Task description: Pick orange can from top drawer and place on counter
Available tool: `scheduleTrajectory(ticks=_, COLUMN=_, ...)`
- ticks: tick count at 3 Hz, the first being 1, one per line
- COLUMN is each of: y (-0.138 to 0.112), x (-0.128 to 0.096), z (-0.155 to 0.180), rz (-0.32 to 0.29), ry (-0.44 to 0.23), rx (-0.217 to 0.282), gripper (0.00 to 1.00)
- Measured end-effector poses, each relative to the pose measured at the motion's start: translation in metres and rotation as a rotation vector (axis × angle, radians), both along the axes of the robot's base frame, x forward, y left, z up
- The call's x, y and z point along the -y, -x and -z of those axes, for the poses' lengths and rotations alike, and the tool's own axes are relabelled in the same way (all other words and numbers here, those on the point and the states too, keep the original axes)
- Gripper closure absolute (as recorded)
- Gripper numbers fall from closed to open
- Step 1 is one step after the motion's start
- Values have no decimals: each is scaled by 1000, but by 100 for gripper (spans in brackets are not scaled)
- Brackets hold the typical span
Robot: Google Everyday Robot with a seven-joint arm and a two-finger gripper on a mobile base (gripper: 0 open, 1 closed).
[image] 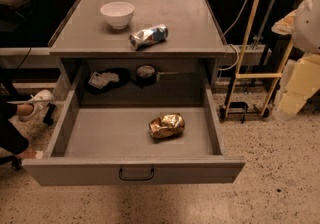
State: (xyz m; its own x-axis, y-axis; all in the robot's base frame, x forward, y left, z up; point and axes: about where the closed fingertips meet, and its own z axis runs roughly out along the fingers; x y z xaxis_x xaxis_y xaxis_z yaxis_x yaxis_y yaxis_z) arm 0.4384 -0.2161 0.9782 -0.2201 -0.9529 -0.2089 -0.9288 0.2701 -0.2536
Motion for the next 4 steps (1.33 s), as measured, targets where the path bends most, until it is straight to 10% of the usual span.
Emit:
scheduleTrajectory(ticks=2, y=-22, x=-19, z=28, rz=-79, ry=-67, rx=-40, gripper=0)
scheduleTrajectory(ticks=4, y=-107, x=-103, z=122, rz=-228, ry=-235, rx=-26, gripper=0)
